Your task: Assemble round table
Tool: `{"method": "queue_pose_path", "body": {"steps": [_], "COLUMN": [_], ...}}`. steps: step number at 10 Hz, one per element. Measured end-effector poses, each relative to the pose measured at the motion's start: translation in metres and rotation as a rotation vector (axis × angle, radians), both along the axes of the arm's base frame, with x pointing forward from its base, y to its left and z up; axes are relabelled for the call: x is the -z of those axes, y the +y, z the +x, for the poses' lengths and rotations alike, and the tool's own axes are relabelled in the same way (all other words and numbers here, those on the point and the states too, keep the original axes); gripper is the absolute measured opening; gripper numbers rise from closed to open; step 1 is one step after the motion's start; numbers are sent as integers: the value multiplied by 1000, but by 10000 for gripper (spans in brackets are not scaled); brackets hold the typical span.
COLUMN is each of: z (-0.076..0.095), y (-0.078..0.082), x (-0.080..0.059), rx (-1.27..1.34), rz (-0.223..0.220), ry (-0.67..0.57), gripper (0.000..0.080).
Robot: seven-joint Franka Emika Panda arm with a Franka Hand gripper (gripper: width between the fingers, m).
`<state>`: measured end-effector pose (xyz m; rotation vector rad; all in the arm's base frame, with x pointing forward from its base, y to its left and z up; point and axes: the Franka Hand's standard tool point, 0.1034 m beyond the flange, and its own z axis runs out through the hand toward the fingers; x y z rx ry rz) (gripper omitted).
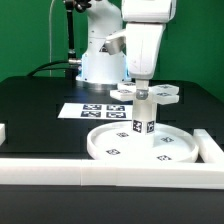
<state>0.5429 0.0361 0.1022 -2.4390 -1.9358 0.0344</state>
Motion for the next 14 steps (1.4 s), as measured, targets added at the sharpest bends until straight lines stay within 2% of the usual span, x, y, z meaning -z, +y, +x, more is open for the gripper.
{"method": "queue_pose_path", "body": {"steps": [2, 3, 4, 7, 9, 11, 14], "z": [0, -1, 0, 0, -4, -10, -11], "y": [0, 0, -1, -1, -1, 3, 5], "x": [0, 0, 0, 0, 1, 1, 1], "rx": [11, 13, 13, 17, 124, 433, 653], "rz": [0, -1, -1, -1, -5, -14, -30], "ry": [1, 3, 2, 2, 27, 70, 78], "gripper": [648, 526, 440, 440, 440, 442, 442]}}
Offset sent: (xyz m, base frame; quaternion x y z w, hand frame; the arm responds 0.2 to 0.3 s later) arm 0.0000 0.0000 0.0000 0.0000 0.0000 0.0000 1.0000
